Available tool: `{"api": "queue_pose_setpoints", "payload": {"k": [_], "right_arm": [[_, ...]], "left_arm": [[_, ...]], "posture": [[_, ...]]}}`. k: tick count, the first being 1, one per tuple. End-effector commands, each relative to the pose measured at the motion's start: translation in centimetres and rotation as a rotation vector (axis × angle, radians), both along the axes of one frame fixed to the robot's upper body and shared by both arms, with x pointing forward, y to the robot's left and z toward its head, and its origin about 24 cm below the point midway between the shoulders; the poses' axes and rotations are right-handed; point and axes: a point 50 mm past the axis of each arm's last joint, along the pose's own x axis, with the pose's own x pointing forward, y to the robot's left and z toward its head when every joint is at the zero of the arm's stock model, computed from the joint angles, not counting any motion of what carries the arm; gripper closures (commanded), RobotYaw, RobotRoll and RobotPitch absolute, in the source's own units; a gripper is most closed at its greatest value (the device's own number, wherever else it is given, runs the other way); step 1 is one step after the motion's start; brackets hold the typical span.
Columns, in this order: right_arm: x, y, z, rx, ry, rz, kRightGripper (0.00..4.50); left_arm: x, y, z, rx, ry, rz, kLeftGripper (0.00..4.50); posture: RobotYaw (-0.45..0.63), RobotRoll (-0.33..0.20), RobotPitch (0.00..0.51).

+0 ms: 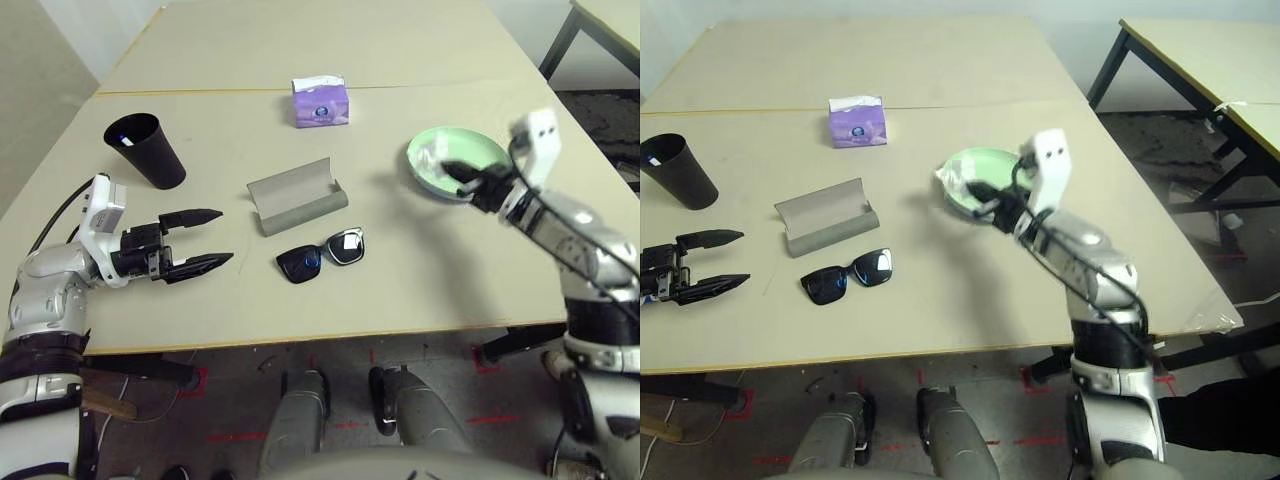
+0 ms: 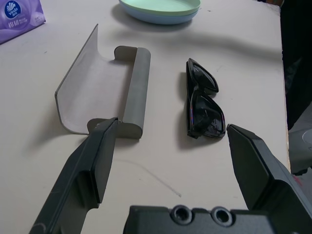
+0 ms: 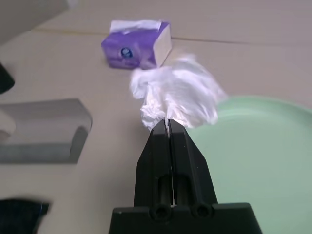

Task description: Organize and tidy the items on the table.

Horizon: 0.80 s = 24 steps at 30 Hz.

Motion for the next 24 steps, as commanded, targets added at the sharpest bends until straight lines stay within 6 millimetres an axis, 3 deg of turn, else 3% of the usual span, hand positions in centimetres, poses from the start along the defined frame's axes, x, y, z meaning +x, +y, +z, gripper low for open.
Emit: {"api": "queue_pose_setpoints", "payload": {"k": [1,9,19,24], "right_arm": [[1.1,-0.8,-0.9,-0.022,0.032,-0.033,4.45],[3.7,-2.4,-2.8,-0.091,0.055,-0.107,4.45],[5.1,-3.5,-2.9,-0.117,0.049,-0.152,4.45],[4.9,-3.5,-2.7,-0.119,0.044,-0.143,2.80]], "left_arm": [[-0.1,-0.2,-0.6,-0.003,0.017,-0.004,0.00],[-0.6,-0.1,-0.6,-0.009,0.008,0.010,0.00],[-1.1,-0.1,-0.6,-0.007,0.011,0.027,0.00],[-1.0,-0.2,-0.6,-0.009,0.011,0.027,0.00]], "posture": [[0.00,0.000,0.170],[0.03,0.000,0.165],[0.04,0.000,0.168],[0.03,0.000,0.167]]}}
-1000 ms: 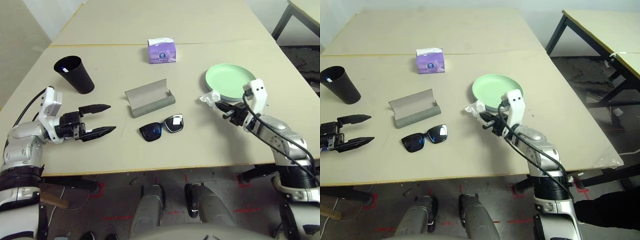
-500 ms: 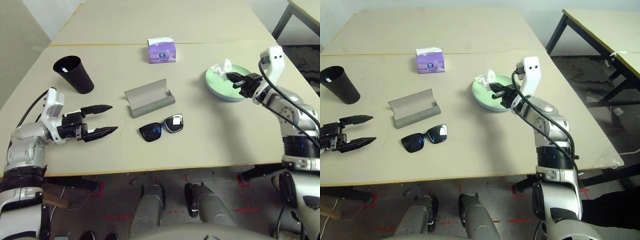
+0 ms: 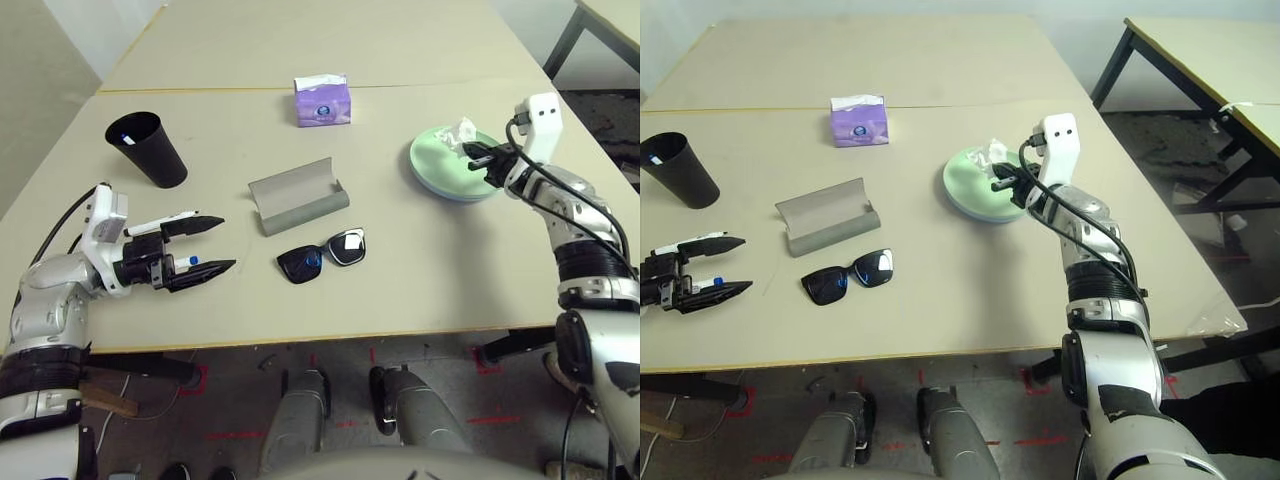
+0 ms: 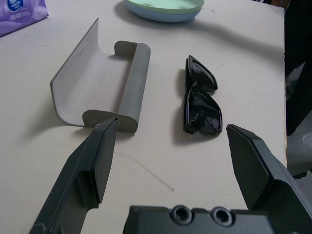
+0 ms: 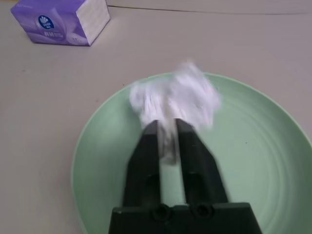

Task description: Organize and tidy the items on the table.

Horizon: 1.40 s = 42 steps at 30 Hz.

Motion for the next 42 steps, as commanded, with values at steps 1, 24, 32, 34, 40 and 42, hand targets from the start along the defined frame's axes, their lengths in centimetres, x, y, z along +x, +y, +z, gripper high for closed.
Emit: {"api": "queue_pose_setpoints", "payload": {"k": [1,24,32,34,40,42], "right_arm": [[-0.3,-0.4,0.1,-0.017,0.001,-0.001,2.38],[-10.0,5.0,6.8,-0.294,0.162,0.486,0.02],[-9.2,11.8,7.1,-0.384,0.246,0.574,0.02],[-9.4,12.6,6.4,-0.432,0.287,0.613,0.02],[-10.2,14.9,4.3,-0.573,0.342,0.709,0.02],[-10.5,16.0,4.1,-0.629,0.333,0.744,0.02]], "left_arm": [[-0.1,0.0,-0.1,0.003,0.008,0.001,0.00],[-0.6,1.2,0.2,0.076,0.047,-0.081,0.00],[-2.2,2.6,0.7,0.142,0.040,-0.083,0.00],[-2.7,3.2,0.8,0.159,0.046,-0.068,0.00],[-3.3,3.8,1.1,0.163,0.044,-0.044,0.00],[-3.3,3.8,1.0,0.159,0.044,-0.041,0.00]], "posture": [[0.03,0.000,0.167],[-0.01,0.000,0.178],[0.04,0.000,0.173],[0.05,0.000,0.171],[0.06,0.000,0.171],[0.06,0.000,0.171]]}}
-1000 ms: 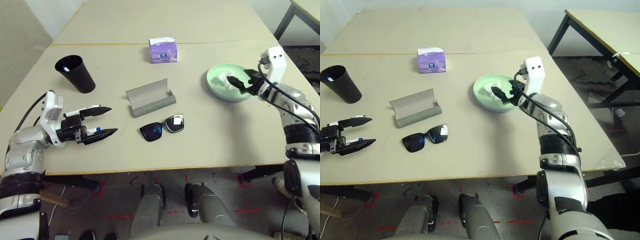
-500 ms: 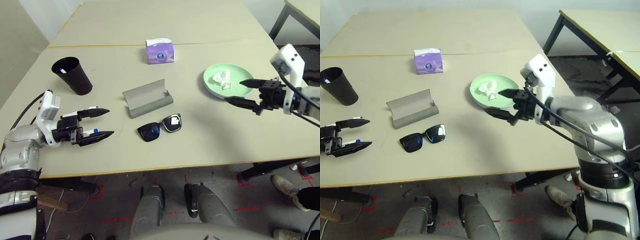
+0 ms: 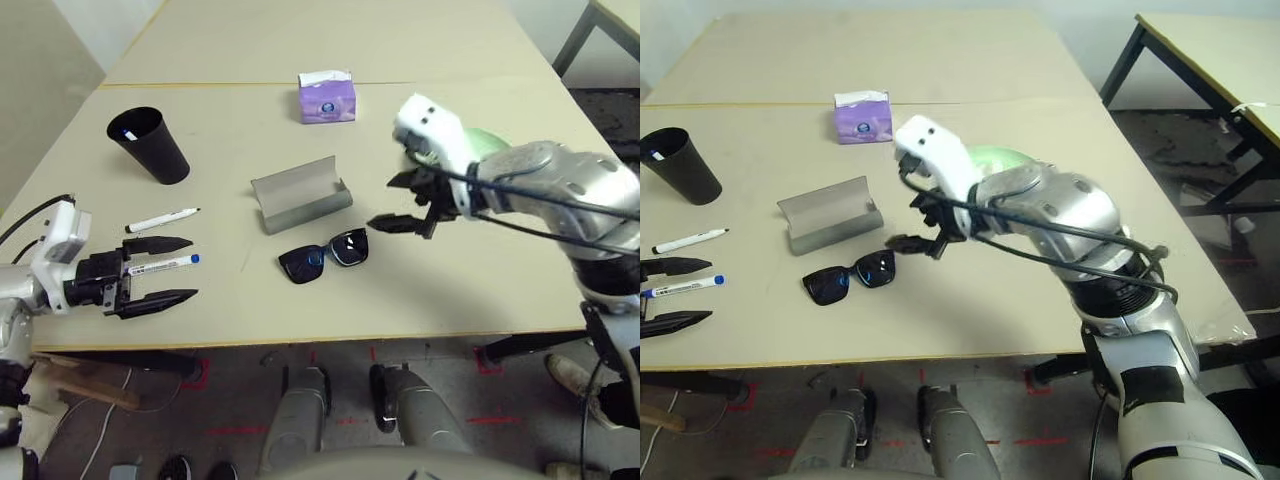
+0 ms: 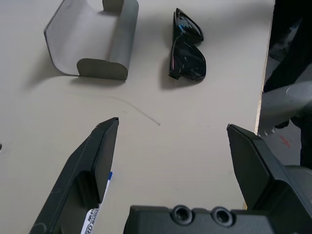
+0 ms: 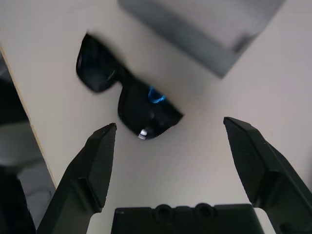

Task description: Organize and tidy the items on the table.

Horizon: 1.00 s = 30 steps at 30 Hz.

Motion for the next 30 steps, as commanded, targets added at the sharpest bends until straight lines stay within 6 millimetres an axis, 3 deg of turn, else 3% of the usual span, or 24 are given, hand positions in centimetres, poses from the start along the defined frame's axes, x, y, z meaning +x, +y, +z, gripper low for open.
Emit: {"api": "queue_pose_setpoints", "payload": {"k": [1,8,13,22,30], "right_arm": [[-0.8,2.1,0.0,-0.083,-0.034,0.099,0.02],[-1.1,5.0,2.2,-0.170,-0.098,0.223,0.02],[-1.1,6.4,2.4,-0.196,-0.118,0.283,0.02],[-0.3,9.7,-0.4,-0.281,-0.183,0.408,0.02],[0.6,10.5,-3.0,-0.318,-0.190,0.456,0.02]], "left_arm": [[-0.3,0.2,0.0,0.002,-0.002,0.003,0.00],[0.2,0.3,-0.5,0.000,0.000,0.016,0.00],[0.5,0.8,-1.0,0.005,-0.003,0.037,0.00],[0.7,1.3,-1.4,0.014,-0.005,0.053,0.00],[0.3,1.1,-0.9,0.007,-0.008,0.037,0.00]], "posture": [[0.05,0.000,0.171],[0.03,0.000,0.164],[0.02,0.000,0.165],[0.03,0.000,0.171],[0.06,0.000,0.178]]}}
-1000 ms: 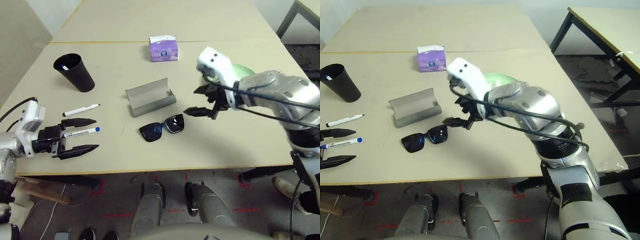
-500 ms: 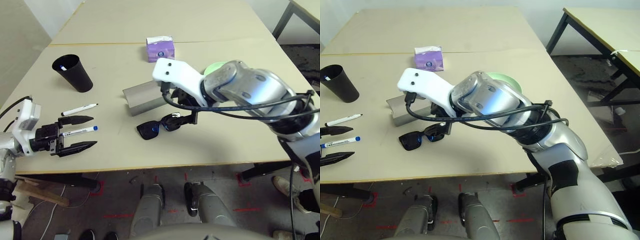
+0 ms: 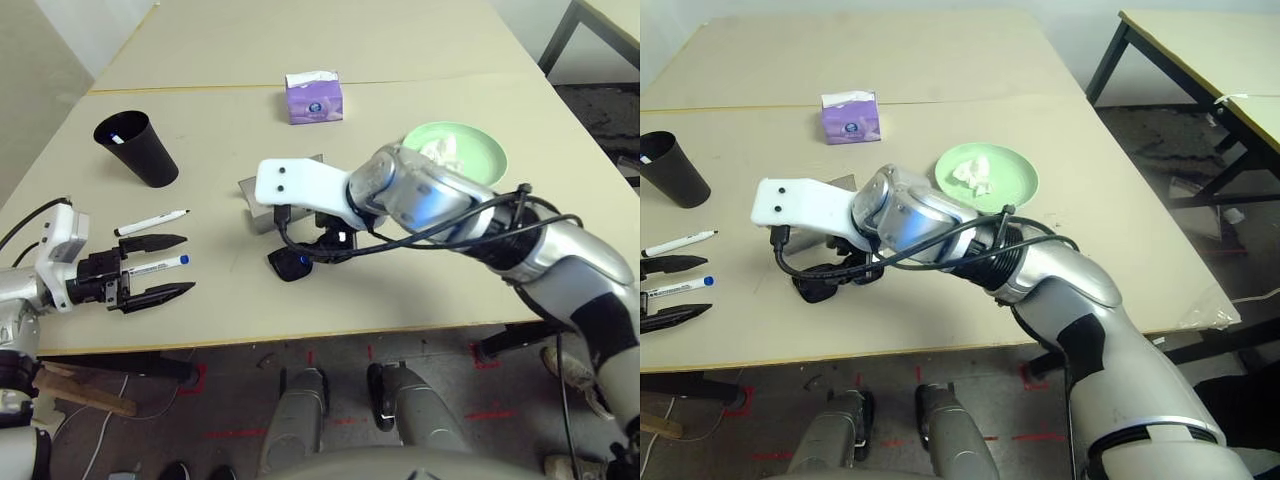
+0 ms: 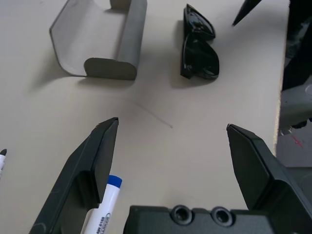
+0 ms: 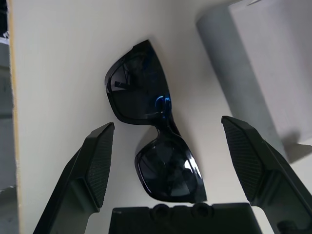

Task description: Organize and tidy the items on the table.

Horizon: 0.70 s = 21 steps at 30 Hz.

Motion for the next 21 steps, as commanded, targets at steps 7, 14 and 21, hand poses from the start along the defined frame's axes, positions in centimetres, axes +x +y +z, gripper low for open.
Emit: {"api": "queue_pose_setpoints", "payload": {"k": [7,14,21], "right_arm": [[0.6,0.3,-2.5,-0.047,-0.003,0.050,0.02],[1.3,0.4,-3.7,-0.049,-0.040,0.071,0.02],[1.7,0.3,-4.0,-0.049,-0.052,0.085,0.02]], "left_arm": [[-0.9,-0.1,0.3,-0.004,0.008,-0.011,0.00],[-1.2,0.0,0.1,-0.010,0.009,0.000,0.00],[-1.1,-0.2,-0.1,-0.017,0.015,0.002,0.00]], "posture": [[0.07,0.000,0.180],[0.08,0.000,0.184],[0.07,0.000,0.183]]}}
